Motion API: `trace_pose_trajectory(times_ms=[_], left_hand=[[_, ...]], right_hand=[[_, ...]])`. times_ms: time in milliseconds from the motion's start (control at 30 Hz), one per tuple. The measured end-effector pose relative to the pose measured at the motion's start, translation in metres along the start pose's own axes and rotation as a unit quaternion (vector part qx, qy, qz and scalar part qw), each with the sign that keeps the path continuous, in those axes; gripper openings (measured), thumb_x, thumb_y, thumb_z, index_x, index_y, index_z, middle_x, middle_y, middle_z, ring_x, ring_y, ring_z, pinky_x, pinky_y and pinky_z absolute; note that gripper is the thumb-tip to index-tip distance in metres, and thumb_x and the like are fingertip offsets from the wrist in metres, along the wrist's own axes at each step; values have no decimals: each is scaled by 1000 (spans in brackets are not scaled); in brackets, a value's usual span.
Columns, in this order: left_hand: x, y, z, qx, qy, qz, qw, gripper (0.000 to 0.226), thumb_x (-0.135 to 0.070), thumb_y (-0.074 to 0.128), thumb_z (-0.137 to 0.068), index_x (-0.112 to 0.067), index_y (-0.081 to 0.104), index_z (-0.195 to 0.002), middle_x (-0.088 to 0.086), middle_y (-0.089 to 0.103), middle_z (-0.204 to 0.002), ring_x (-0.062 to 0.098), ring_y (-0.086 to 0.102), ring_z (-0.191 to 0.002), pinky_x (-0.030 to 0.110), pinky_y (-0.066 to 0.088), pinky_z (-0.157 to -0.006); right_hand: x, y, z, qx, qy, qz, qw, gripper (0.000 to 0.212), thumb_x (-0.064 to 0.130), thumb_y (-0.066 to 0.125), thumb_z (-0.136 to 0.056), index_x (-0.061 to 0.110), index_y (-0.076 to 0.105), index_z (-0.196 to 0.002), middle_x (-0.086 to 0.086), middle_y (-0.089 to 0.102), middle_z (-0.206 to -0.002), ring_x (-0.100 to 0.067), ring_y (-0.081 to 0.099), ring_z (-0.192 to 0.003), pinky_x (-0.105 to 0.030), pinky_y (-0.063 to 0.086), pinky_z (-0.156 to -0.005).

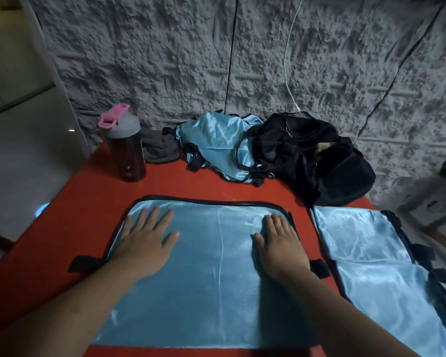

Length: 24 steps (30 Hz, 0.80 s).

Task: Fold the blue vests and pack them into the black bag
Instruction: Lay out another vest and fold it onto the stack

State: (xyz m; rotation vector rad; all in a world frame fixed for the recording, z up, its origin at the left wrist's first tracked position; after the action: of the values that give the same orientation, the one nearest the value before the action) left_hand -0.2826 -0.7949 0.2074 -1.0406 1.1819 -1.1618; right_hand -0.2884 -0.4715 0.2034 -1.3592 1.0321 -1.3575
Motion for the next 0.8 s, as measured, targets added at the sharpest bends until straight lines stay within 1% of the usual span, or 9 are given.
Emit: trace_pose_trajectory(times_ms=[100, 200, 333, 433, 533, 600, 633, 700, 800], left_hand=[[4, 1, 1, -35, -29, -4, 999, 74, -69, 4, -95, -35, -5, -160, -6, -11, -169, 12, -17, -154, 44, -11, -124], [4, 0, 1, -43, -61, -7, 997, 80, -73, 4, -93, -32, -3, -161, -3, -10, -169, 15, -18, -154, 45, -10, -124], [4, -2, -2, -38, -78, 10, 996, 85, -81, 8, -87, -37, 1, -160, -5, -7, -169, 15, -12, -155, 46, -4, -125], [4, -8, -6, -21, -80, 18, 996, 89, -84, 16, -84, -38, 8, -160, -5, -1, -169, 16, -8, -155, 51, -3, -125], [1, -19, -10, -37, -62, -2, 997, 81, -78, 22, -91, -33, 19, -159, -3, 12, -168, 18, 0, -155, 55, -6, -123], [-2, -20, -14, -58, -47, -8, 997, 72, -68, 23, -97, -29, 24, -158, -3, 16, -167, 19, 4, -155, 54, -5, -123], [-4, -18, -16, -61, -39, -9, 997, 69, -63, 22, -99, -28, 23, -159, -3, 17, -167, 20, 5, -155, 54, -3, -124], [-6, -9, -19, -53, -26, -5, 998, 65, -56, 19, -102, -27, 17, -160, -4, 15, -168, 19, 4, -155, 51, 0, -124], [-3, 0, -19, -28, -29, 1, 999, 66, -57, 11, -101, -31, 4, -161, -4, 2, -170, 18, -4, -156, 46, -2, -125]], right_hand=[[-13, -3, 0, -7, 40, 7, 999, 76, 63, 9, -100, 19, 8, -163, 1, 3, -171, -15, -7, -157, -41, 1, -127], [-16, -4, 1, -5, 47, 11, 999, 75, 62, 10, -101, 19, 7, -163, 1, 1, -171, -13, -9, -156, -41, 1, -127], [-16, -1, 1, -2, 54, 17, 998, 76, 63, 7, -100, 21, 3, -163, 2, -2, -171, -13, -10, -156, -40, 0, -127], [-14, -4, 0, 13, 62, 21, 998, 74, 60, 10, -101, 21, 4, -162, 2, -2, -171, -13, -10, -156, -43, 1, -127], [-5, -14, -5, -9, 67, 36, 997, 69, 51, 16, -102, 17, 8, -162, -1, 5, -171, -19, -5, -157, -47, -1, -126], [10, -18, -8, -41, 34, 53, 997, 71, 45, 15, -99, 15, 8, -162, -4, 6, -171, -22, -3, -157, -45, -2, -127], [19, -17, -11, -47, 15, 45, 998, 70, 45, 16, -100, 15, 7, -163, -4, 6, -171, -22, -2, -157, -44, -1, -127], [30, -12, -15, -30, 1, 6, 1000, 66, 47, 19, -105, 18, 6, -163, -2, 2, -171, -19, -5, -157, -41, -1, -127], [27, -2, -16, 15, 20, 0, 1000, 67, 55, 15, -104, 26, 2, -163, -1, -2, -171, -18, -10, -157, -44, -3, -127]])
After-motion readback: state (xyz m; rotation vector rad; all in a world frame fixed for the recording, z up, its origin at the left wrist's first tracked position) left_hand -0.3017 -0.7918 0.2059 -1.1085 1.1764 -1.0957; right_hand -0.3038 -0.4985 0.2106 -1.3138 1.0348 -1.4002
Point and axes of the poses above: each hand's wrist, its own z-axis away from the middle knuckle, its own y-axis out of the palm, x = y × z, the point moved 3 cm from there along -z, towards the middle knuckle
